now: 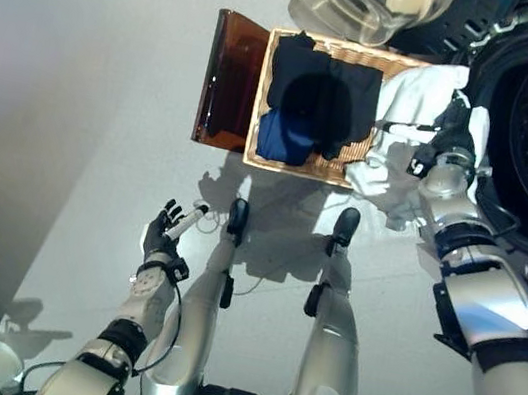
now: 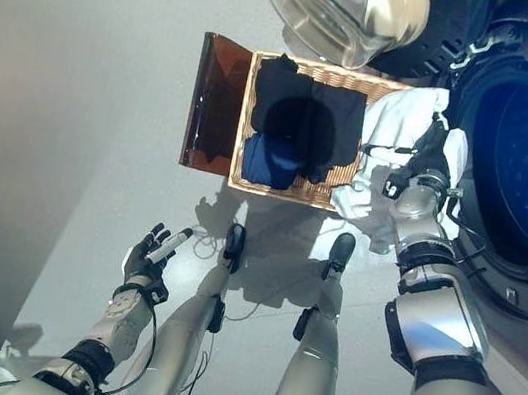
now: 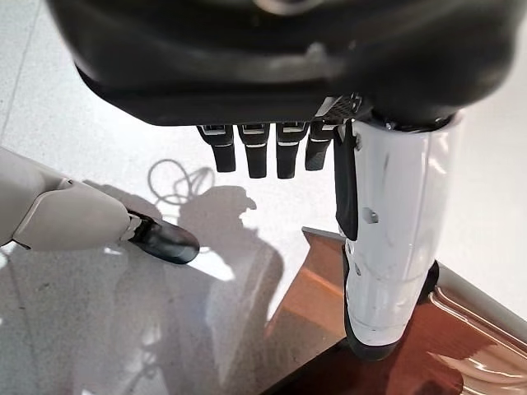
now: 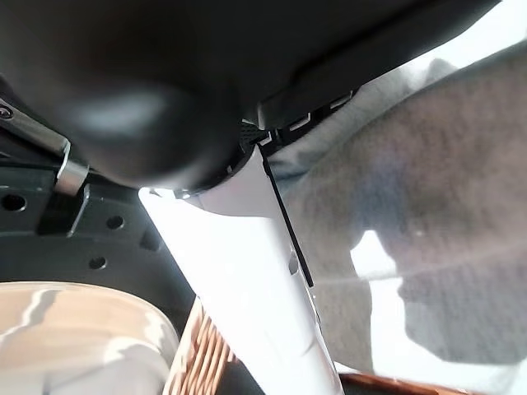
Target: Pick up the clothes and place them into the washing machine
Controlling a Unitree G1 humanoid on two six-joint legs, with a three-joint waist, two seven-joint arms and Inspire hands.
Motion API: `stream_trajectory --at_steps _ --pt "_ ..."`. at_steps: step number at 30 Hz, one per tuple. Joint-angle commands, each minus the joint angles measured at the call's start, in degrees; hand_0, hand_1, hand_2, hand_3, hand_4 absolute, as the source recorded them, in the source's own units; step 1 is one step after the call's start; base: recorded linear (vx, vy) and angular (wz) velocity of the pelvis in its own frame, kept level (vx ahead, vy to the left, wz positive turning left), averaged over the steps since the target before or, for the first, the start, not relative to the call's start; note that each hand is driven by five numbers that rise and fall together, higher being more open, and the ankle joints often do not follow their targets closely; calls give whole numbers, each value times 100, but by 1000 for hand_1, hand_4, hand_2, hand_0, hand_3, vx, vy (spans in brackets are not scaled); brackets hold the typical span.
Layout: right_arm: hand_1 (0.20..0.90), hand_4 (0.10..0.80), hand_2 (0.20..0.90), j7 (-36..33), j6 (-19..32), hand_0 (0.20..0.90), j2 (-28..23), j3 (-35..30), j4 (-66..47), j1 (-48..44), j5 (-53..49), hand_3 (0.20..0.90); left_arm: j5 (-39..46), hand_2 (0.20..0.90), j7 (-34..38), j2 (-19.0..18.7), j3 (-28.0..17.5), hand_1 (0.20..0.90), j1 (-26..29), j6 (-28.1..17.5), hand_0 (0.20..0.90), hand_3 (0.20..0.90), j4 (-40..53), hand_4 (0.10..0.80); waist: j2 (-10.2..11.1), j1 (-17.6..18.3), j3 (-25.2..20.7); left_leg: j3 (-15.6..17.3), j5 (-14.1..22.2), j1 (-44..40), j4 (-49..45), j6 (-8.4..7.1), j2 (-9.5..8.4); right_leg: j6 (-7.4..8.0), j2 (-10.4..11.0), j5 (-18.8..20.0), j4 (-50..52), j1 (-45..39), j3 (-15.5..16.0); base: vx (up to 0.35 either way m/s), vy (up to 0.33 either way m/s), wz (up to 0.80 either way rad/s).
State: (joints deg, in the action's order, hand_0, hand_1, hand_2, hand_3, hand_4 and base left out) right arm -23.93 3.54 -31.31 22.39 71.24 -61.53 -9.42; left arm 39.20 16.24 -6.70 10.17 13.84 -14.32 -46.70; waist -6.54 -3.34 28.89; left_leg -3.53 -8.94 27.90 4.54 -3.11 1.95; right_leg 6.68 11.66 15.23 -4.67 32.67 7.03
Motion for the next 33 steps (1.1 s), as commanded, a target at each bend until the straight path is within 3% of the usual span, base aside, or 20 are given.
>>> stream_trajectory --at_steps 1,21,28,33 --pt "200 300 200 -135 -101 200 -267 283 223 -519 167 200 157 900 195 -406 91 900 -343 -331 900 900 218 800 -134 -111 90 -206 54 176 46 -344 -72 414 573 -616 815 170 -277 11 9 3" --pt "200 300 200 -607 -203 200 -180 309 199 -770 428 200 275 900 386 -367 12 900 -376 -452 900 900 185 800 -171 -122 90 -207 79 194 46 -343 -105 411 569 -616 765 165 -299 1 3 1" --pt "200 300 200 -665 -170 200 -182 196 -3 -505 394 200 221 900 422 -342 -21 900 -320 -456 900 900 128 800 -145 -68 90 -164 106 -30 46 -347 -90 414 576 -647 783 -9 -328 5 2 1" --pt "200 300 200 -834 76 200 -44 -225 -745 24 38 200 158 900 504 -322 -183 900 -201 -430 900 900 -132 800 -86 29 90 -97 159 -267 46 -350 -64 418 567 -685 773 -209 -338 5 -2 -1"
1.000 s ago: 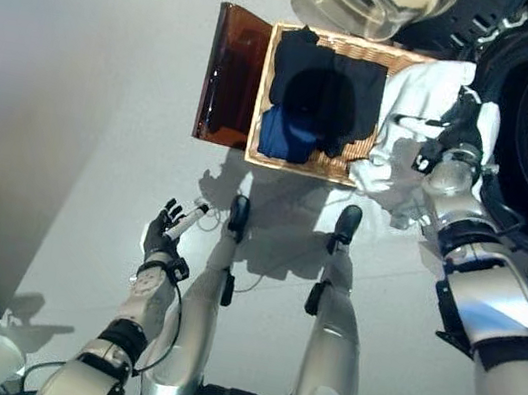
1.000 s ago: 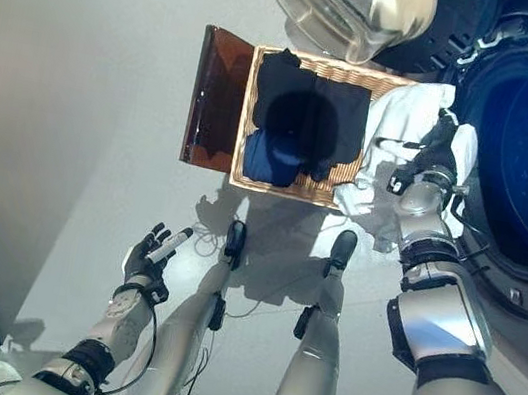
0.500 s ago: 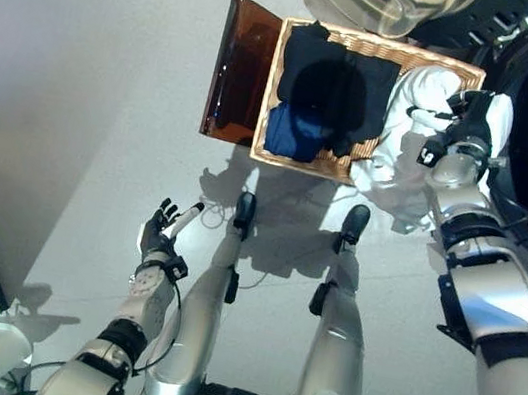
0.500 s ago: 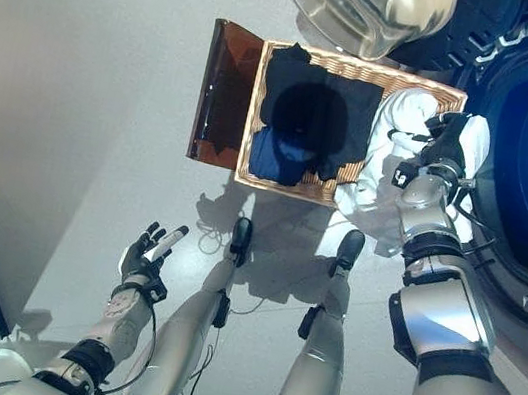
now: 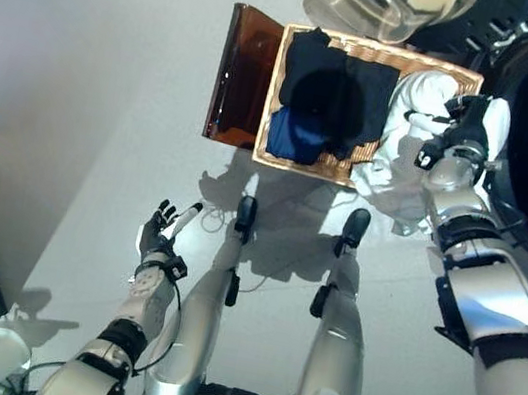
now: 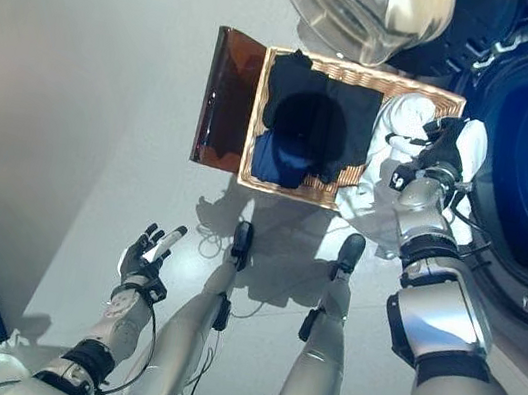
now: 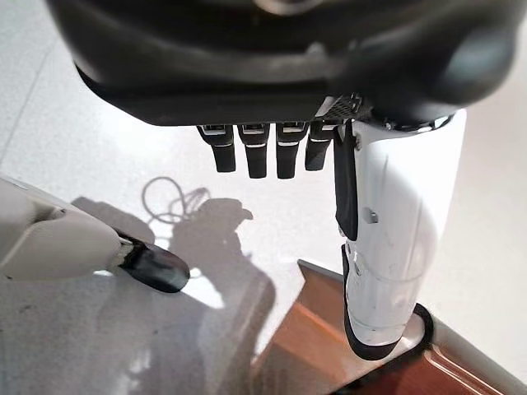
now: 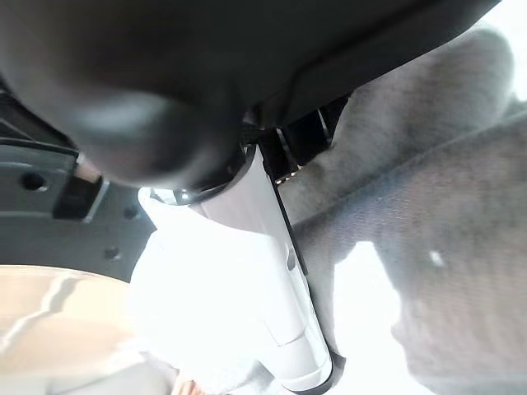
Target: Pick up the clothes and place them into the washing machine
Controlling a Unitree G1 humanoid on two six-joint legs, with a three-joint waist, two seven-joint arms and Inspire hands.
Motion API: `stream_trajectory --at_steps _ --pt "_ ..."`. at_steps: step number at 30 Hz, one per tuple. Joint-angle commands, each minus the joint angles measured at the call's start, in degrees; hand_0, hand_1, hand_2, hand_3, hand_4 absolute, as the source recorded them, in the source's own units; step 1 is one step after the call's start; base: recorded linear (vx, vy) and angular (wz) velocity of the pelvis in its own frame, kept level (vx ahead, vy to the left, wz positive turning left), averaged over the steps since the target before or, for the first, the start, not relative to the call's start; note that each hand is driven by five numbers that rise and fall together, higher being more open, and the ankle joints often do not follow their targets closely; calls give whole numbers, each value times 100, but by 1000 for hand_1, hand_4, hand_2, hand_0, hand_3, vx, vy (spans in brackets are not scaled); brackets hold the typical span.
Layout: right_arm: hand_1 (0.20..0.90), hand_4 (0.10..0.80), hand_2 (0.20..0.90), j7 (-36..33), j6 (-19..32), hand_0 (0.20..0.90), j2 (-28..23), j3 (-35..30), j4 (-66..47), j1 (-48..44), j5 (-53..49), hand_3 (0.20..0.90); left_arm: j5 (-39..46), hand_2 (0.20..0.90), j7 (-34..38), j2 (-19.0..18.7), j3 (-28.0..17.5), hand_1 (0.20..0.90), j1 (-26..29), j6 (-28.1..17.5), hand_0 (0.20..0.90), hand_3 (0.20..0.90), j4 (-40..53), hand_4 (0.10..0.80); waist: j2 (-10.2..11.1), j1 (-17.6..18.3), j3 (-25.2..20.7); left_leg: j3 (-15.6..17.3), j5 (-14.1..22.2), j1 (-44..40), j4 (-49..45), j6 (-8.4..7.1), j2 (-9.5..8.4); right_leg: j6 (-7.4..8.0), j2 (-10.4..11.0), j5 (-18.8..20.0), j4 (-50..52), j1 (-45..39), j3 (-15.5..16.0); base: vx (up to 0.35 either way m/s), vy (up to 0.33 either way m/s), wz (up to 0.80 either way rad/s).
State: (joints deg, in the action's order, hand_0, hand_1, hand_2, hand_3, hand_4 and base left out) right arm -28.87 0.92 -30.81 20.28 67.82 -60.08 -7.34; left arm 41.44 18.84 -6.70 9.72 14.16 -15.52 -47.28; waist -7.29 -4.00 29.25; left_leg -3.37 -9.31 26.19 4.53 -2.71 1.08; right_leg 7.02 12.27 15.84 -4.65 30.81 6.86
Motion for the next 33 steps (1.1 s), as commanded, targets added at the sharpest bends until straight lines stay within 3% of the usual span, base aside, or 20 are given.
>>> stream_trajectory --at_steps 1,10,15,33 --pt "200 300 200 -386 416 200 -43 -128 -619 35 -297 200 -73 900 262 -315 -176 900 -226 -307 900 900 -114 800 3 116 54 -101 206 -141 47 -392 26 382 502 -753 760 -76 -320 27 -20 -5" --pt "200 300 200 -595 1413 200 881 -1254 -2478 1721 -1436 200 -113 900 305 -110 -247 900 -466 -397 900 900 -115 800 -13 263 -131 -27 341 -577 47 -378 72 407 519 -905 779 -513 -279 44 -9 -6" --pt "200 300 200 -319 1723 200 1260 -1298 -3134 2390 -1899 200 -120 900 305 -2 -216 900 -454 -399 900 900 -190 800 39 336 -264 -22 413 -767 47 -367 85 418 523 -953 757 -746 -257 46 -3 -4" --pt "200 300 200 175 2143 200 1472 -1478 -5101 3958 -1967 200 -427 900 295 45 -572 900 -586 -323 900 900 -641 800 277 562 -814 161 662 -1416 47 -292 165 449 465 -1084 757 -1219 -411 48 0 -6"
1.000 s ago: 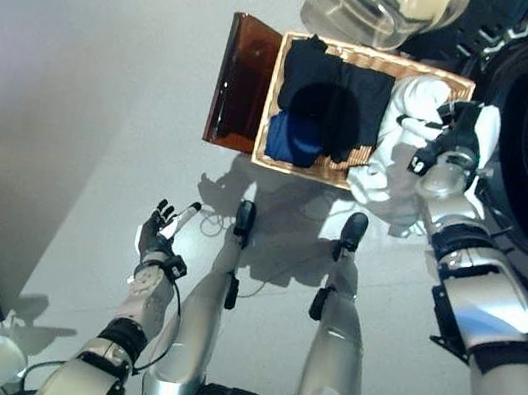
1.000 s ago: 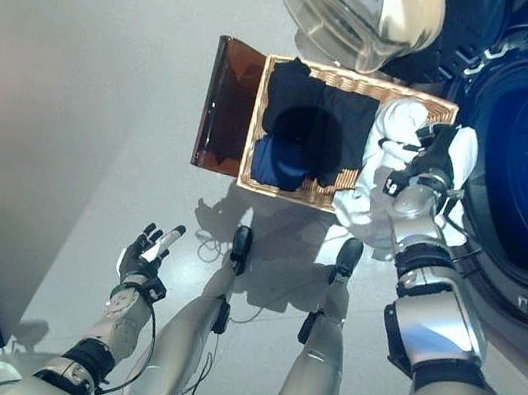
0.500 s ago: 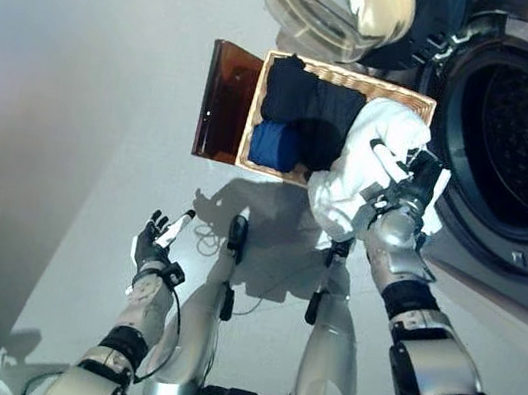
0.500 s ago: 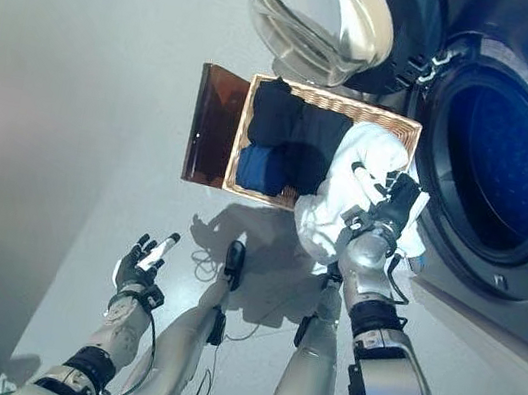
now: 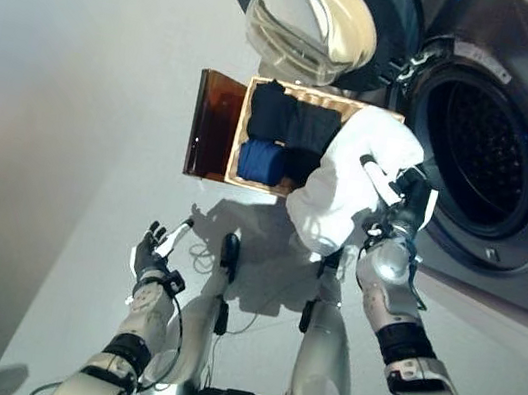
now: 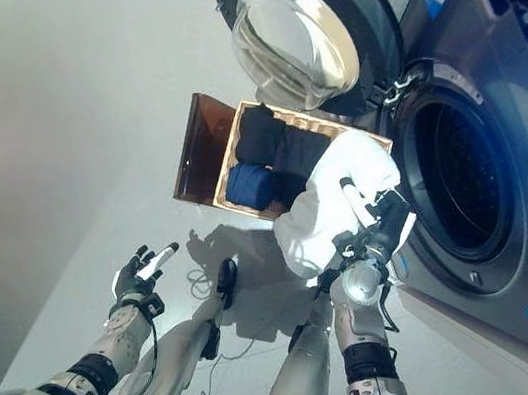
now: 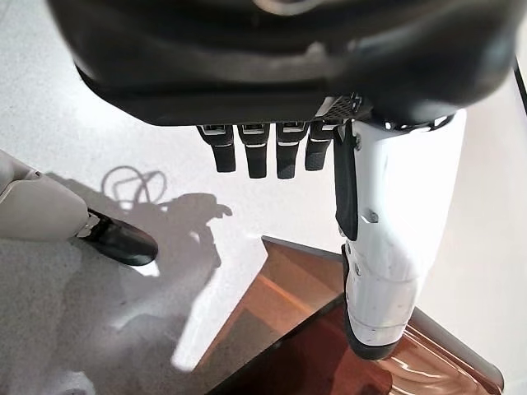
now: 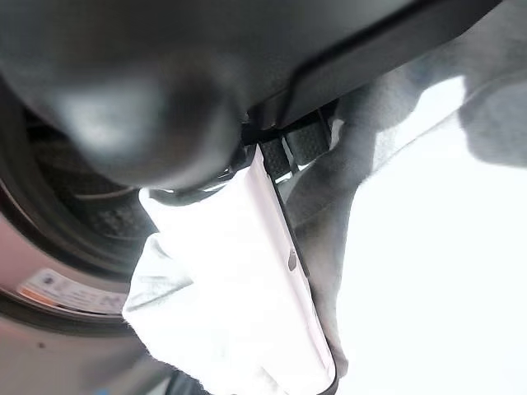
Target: Pick up the clothes and place them into the washing machine
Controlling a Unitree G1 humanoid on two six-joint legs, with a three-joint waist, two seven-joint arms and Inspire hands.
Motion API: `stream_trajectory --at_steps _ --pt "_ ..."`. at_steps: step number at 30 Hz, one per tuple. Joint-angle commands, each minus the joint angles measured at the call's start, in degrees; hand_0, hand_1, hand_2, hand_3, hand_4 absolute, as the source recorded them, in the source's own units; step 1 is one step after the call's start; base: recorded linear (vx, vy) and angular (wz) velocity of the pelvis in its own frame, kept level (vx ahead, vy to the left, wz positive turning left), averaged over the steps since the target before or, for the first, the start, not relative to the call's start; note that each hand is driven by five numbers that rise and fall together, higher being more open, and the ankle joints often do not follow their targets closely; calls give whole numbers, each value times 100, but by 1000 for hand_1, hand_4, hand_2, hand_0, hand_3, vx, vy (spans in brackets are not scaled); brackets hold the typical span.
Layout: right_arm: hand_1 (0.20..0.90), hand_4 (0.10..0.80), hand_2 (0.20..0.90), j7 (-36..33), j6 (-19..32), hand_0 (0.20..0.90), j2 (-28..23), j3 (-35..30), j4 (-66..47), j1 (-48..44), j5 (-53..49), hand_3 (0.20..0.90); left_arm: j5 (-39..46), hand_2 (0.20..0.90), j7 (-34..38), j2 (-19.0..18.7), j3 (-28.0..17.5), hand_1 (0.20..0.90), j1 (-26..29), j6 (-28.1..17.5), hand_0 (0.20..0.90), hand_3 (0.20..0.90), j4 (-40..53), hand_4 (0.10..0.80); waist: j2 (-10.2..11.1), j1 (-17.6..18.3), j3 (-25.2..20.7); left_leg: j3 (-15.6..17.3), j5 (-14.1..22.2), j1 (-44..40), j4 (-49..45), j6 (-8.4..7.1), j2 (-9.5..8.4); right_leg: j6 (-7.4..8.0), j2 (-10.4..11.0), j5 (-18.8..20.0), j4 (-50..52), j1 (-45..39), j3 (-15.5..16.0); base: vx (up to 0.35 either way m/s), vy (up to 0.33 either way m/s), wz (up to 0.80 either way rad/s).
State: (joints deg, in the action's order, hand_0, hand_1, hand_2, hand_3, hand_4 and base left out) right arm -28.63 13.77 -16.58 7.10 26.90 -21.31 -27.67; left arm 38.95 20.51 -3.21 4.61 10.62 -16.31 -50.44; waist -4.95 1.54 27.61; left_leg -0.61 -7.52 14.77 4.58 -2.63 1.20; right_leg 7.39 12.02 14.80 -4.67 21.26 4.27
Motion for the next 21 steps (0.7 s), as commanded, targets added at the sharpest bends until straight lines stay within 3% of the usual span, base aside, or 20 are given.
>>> stream_trajectory --at_steps 1,10,13,21 --pt "200 300 200 178 875 200 41 -173 -1080 135 46 200 -194 900 126 -304 -65 900 -248 -248 900 900 -314 800 42 15 -680 -115 492 -295 42 -299 154 414 491 -984 752 -284 -159 0 0 0" --pt "200 300 200 468 1159 200 262 -313 -1525 479 -811 200 -232 900 103 -291 -143 900 -315 -200 900 900 -490 800 110 77 -859 -80 535 -445 42 -301 201 398 470 -1023 719 -411 -205 8 -3 -5" --pt "200 300 200 599 1307 200 490 -361 -1379 548 -1536 200 -217 900 76 -308 -156 900 -339 -157 900 900 -573 800 122 92 -911 -54 554 -507 42 -308 233 387 451 -1050 727 -462 -212 0 0 0" --pt "200 300 200 879 1682 200 967 -533 -783 253 -3020 200 -159 900 -41 -308 -40 900 -445 -122 900 900 -544 800 -24 40 -895 -12 571 -587 42 -320 237 369 449 -1064 697 -514 -246 -8 -9 -5"
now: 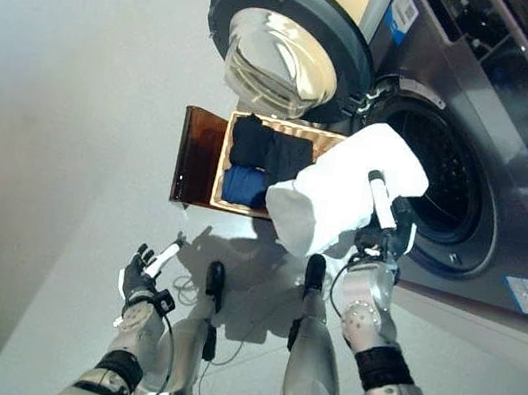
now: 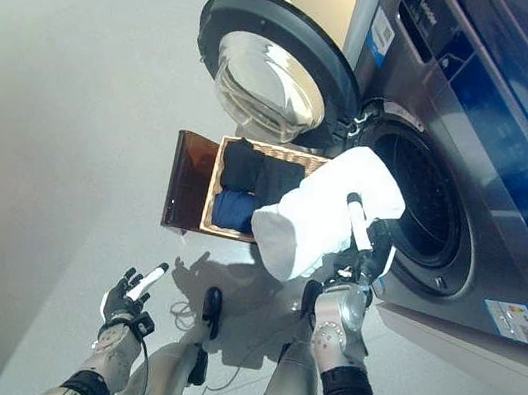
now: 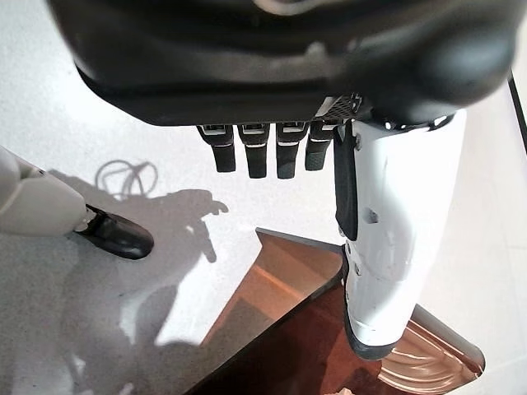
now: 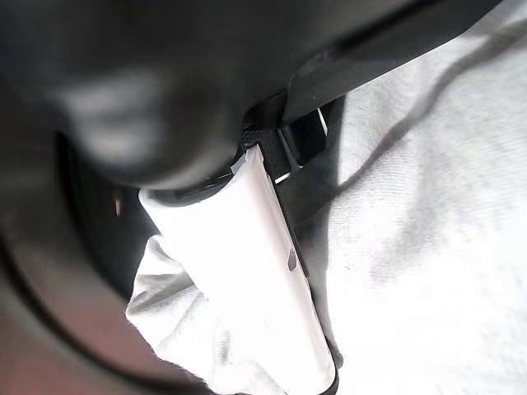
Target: Pick up the clothes and place them into the washing machine
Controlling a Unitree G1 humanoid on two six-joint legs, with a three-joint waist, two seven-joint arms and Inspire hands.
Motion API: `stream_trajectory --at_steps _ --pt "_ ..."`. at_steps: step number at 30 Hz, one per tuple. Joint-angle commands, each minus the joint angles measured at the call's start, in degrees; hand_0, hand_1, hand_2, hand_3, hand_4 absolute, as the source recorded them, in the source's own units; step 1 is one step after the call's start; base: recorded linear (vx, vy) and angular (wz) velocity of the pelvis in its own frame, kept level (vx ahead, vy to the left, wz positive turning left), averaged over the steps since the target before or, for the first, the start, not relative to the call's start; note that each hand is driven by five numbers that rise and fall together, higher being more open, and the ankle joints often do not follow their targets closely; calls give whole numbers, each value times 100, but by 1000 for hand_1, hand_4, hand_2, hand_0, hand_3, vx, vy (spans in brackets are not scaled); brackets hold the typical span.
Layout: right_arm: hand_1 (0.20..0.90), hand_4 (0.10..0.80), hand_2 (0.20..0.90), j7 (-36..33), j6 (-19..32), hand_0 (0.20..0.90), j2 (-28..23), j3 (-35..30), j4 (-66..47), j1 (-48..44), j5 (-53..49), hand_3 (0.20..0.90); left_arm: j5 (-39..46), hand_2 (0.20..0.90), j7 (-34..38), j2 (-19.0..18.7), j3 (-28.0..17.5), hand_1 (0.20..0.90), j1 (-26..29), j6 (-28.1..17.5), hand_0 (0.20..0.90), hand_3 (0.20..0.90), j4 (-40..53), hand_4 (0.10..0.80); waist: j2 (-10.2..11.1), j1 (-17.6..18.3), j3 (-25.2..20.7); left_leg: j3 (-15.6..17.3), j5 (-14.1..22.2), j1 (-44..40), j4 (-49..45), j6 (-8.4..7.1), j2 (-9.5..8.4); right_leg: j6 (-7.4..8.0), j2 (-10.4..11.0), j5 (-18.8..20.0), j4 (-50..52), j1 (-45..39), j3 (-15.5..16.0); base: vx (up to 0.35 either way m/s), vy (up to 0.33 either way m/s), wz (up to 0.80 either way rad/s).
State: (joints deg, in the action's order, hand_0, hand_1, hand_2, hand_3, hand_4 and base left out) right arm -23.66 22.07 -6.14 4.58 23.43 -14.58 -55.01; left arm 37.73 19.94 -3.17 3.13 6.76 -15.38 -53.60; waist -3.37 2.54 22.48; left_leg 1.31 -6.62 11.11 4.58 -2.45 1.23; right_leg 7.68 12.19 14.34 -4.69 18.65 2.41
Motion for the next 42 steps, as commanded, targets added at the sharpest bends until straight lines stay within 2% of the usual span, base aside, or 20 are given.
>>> stream_trajectory --at_steps 1,10,19,31,42 --pt "200 300 200 397 846 200 -57 -297 -408 -486 -383 200 -13 900 -3 -303 130 900 -59 -210 900 900 -216 800 -210 -67 -372 -202 478 -217 42 -340 228 339 434 -1019 700 -252 -64 0 0 0" --pt "200 300 200 486 1215 200 177 -674 214 -1158 -1419 200 203 900 -189 -195 487 900 -111 -204 900 900 2 800 -530 -117 -267 -202 460 -194 42 -341 153 327 508 -1027 702 -246 -78 0 0 0" --pt "200 300 200 308 1410 200 -124 -1134 894 -2082 -1745 200 323 900 -355 -148 755 900 -157 -235 900 900 71 800 -803 -202 -246 -222 461 -116 42 -341 73 329 580 -1027 665 -208 -66 0 -1 -1" --pt "200 300 200 69 1555 200 -1154 -1683 1796 -3489 -2022 200 465 900 -635 -137 1261 900 -312 -293 900 900 532 800 -1179 -324 -116 -261 404 122 42 -364 -43 322 664 -1065 783 58 -93 -5 -5 2" --pt "200 300 200 -274 1477 200 -2325 -1673 2735 -4738 -2099 200 615 900 -816 -253 1610 900 -392 -407 900 900 1119 800 -1480 -499 7 -250 332 505 42 -402 -149 337 710 -1033 880 535 -190 -5 -4 3"
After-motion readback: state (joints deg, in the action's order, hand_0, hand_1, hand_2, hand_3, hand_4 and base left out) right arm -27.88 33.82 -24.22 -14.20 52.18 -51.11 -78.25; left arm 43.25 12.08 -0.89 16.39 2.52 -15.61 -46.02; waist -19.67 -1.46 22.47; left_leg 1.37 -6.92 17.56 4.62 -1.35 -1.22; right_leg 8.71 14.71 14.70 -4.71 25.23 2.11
